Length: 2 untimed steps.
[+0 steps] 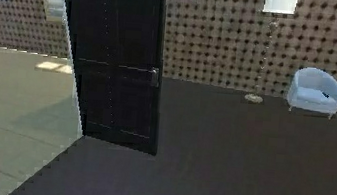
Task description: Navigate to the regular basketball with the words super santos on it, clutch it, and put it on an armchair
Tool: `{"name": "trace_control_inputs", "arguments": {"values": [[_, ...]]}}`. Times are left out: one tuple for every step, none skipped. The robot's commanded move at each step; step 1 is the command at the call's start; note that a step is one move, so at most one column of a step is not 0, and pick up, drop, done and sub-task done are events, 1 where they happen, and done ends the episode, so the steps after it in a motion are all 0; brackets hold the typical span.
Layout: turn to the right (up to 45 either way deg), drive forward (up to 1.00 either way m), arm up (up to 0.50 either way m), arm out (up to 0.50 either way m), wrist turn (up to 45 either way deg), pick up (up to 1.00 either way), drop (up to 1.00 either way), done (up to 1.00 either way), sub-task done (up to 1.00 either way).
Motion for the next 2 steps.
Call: {"name": "trace_control_inputs", "arguments": {"values": [[0.0,0.15,0.0,0.0,0.0,0.0,0.0,0.0,0.0],[45.0,0.0,0.0,0.0,0.0,0.0,0.0,0.0,0.0]]}}
